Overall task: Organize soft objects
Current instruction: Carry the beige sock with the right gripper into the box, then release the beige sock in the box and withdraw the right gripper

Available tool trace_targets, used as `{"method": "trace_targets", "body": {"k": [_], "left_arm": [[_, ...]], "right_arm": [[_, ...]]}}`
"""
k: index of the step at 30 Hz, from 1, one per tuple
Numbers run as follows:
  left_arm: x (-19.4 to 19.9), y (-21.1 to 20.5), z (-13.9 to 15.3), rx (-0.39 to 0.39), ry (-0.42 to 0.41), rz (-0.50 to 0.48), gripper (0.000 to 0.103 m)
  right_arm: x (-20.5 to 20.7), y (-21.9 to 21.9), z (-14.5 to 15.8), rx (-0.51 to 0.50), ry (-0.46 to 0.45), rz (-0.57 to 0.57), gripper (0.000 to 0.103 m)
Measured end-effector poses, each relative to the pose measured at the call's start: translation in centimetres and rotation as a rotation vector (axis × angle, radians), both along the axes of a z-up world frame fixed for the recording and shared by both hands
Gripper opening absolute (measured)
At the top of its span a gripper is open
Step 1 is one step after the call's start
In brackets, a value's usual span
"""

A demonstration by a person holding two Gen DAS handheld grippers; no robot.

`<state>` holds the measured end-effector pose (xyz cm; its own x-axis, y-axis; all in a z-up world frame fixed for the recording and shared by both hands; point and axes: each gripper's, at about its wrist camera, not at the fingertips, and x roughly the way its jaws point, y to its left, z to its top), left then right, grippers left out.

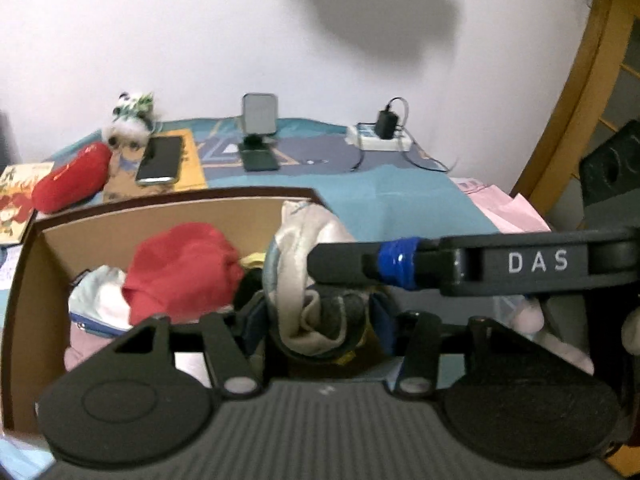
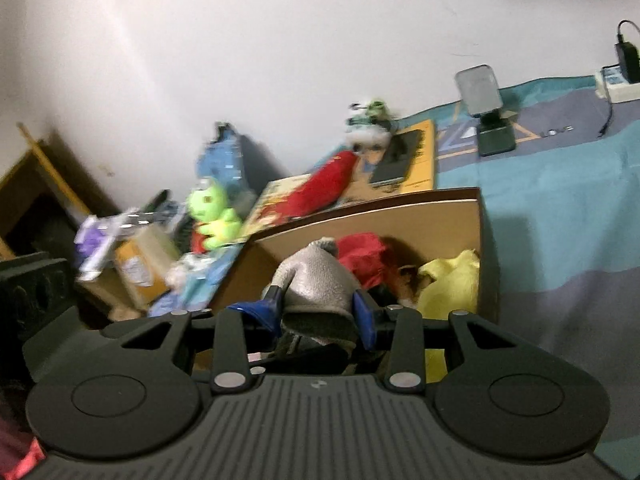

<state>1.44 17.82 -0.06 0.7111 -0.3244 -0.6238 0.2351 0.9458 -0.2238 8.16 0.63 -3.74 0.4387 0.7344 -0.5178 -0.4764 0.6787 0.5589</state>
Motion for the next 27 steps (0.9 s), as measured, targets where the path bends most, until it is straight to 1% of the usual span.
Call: {"method": "trace_targets", "body": {"k": [2,4,7,9,14,18,22,27], "left_arm": [[1.2,0.8,-1.1,0.011,0.031,0.021,0.053],[2.4,1.6,-2.3,0.013,0.075,0.024,0.054],[2.8,2.0,-3.8,0.009,0.137,0.020,0.057],[2.9,2.3,-4.2,0.013,0.157,0.018,0.058],[2.4,2.7,-2.9,0.078,0.123,0.054,0.059],[1.9,2.8,-1.7,0.140,0.091,0.116,0.059],[1.5,2.6,-0.9,0.208,0.077,0.194,0.060],[0.5,2.2,0.0,0.258,0.072,0.275,0.062]], "right_arm": [[0.2,0.6,-0.6,-0.038,-0.011,-0.041,0.023],[0.4,0.9,-1.2,-0.066,0.001,-0.092,0.023],[0.1,0.8,-1.4,-0.089,0.016,-0.133,0.023],[-0.4,0.8,-1.1,-0.097,0.006,-0.147,0.023],[-1.5,1.0,-0.1,-0.158,-0.043,-0.186,0.023],[-2.4,1.4,0.5,-0.196,-0.075,-0.197,0.023],[-3.5,1.7,1.2,-0.226,-0.121,-0.196,0.024],[-3.8,1.7,1.3,-0.230,-0.130,-0.171,0.024]]}}
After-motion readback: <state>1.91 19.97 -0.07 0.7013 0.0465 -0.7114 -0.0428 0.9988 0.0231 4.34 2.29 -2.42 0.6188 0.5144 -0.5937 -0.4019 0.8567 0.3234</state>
